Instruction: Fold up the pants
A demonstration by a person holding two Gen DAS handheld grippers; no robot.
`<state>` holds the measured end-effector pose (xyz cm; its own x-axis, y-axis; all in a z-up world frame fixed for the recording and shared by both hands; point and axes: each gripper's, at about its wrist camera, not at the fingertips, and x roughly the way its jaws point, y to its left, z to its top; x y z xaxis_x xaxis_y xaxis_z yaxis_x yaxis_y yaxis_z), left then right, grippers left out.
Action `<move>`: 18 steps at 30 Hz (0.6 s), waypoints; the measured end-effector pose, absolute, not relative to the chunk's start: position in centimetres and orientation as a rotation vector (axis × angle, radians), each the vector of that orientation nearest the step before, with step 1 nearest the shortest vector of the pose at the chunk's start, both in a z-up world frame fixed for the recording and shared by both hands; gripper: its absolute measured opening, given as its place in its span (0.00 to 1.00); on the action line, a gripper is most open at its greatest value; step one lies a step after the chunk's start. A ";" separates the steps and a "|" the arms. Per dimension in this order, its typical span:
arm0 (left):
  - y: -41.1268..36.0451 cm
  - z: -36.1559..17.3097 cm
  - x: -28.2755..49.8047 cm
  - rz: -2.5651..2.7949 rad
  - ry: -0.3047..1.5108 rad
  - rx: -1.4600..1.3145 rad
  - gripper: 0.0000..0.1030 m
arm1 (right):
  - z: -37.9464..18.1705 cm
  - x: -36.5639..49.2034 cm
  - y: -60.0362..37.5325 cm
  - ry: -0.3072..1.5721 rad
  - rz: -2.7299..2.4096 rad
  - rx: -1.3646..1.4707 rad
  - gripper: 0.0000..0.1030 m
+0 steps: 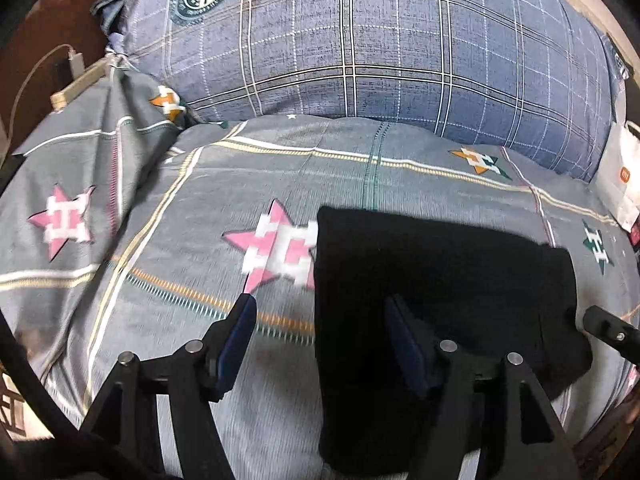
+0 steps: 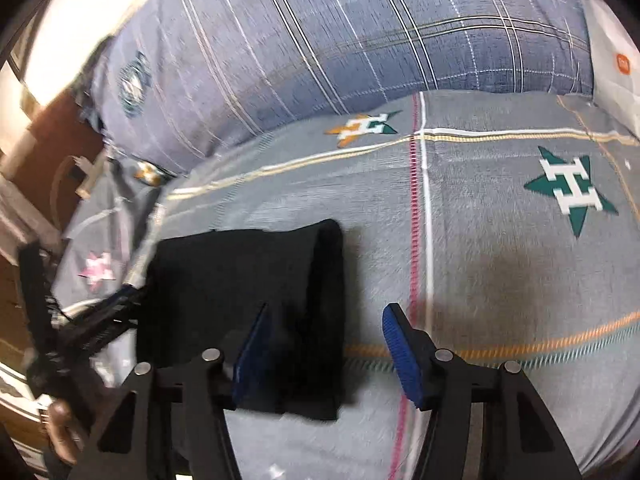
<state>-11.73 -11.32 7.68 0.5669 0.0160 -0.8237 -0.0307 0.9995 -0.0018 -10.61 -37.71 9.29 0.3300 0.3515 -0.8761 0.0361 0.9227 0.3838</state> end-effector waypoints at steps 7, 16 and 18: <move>-14.3 7.4 -14.7 0.022 0.941 0.084 0.76 | 8.4 -13.8 -36.0 1.267 0.220 0.341 0.59; -14.2 6.5 -14.5 0.036 0.971 0.053 0.81 | 6.2 -14.3 -36.5 1.328 0.156 0.370 0.71; -14.1 6.3 -14.5 0.047 0.971 0.044 0.86 | 6.1 -14.7 -36.8 1.328 0.155 0.370 0.71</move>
